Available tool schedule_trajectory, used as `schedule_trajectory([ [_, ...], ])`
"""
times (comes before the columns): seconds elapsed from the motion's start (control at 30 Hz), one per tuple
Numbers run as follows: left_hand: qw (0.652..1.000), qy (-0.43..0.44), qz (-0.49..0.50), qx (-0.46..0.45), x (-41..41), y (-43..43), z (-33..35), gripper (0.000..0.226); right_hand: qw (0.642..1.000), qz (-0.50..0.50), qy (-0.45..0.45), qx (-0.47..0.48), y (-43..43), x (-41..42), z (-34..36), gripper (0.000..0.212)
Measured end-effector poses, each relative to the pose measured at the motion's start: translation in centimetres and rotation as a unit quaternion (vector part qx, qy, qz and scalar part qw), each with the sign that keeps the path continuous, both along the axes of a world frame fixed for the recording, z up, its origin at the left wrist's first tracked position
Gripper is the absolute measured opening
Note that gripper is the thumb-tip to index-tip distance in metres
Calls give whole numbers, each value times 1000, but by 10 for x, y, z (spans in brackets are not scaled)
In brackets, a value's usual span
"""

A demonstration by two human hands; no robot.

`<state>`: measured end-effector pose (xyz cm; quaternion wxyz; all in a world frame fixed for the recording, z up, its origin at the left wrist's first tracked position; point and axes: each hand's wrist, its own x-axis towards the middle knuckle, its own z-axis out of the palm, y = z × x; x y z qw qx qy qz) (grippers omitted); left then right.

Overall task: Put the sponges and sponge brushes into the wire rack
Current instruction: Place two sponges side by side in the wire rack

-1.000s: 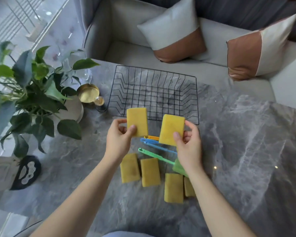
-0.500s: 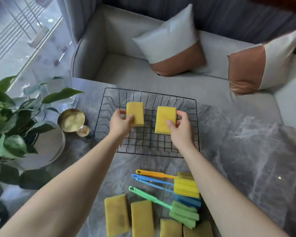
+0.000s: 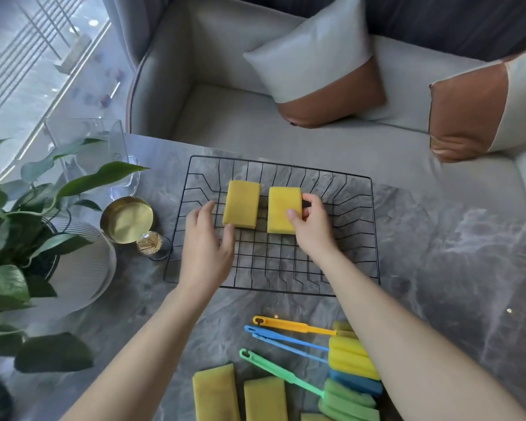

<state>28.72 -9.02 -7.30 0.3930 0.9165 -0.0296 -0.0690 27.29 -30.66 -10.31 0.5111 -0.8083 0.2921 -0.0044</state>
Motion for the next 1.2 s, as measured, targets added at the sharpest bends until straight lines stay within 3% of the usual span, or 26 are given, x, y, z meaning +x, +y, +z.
schedule_trajectory([
  [0.1, 992, -76, -15, 100, -10, 20, 1, 57, 1000, 2, -1, 1, 7, 6, -6, 43],
  [0.17, 978, -69, -44, 192, -13, 29, -4, 68, 1000, 2, 1, 3, 13, 10, -10, 44],
  [0.27, 965, -45, -85, 244, -15, 35, -11, 77, 1000, 4, -4, 9, 21, 13, -15, 45],
  [0.67, 956, -70, -105, 266, -13, 38, -18, 81, 1000, 16, -14, 23, 52, 28, -15, 38],
  [0.93, 962, -74, -99, 242, -14, 39, -12, 77, 999, 32, 25, -18, 47, 21, -3, 46],
  [1.03, 967, -97, -96, 213, -25, 44, 0, 72, 998, 23, 36, -46, 45, 5, 9, 46],
  [1.2, 974, -108, -81, 181, -77, 66, 16, 65, 997, 6, -25, -69, 57, -58, 41, 29],
])
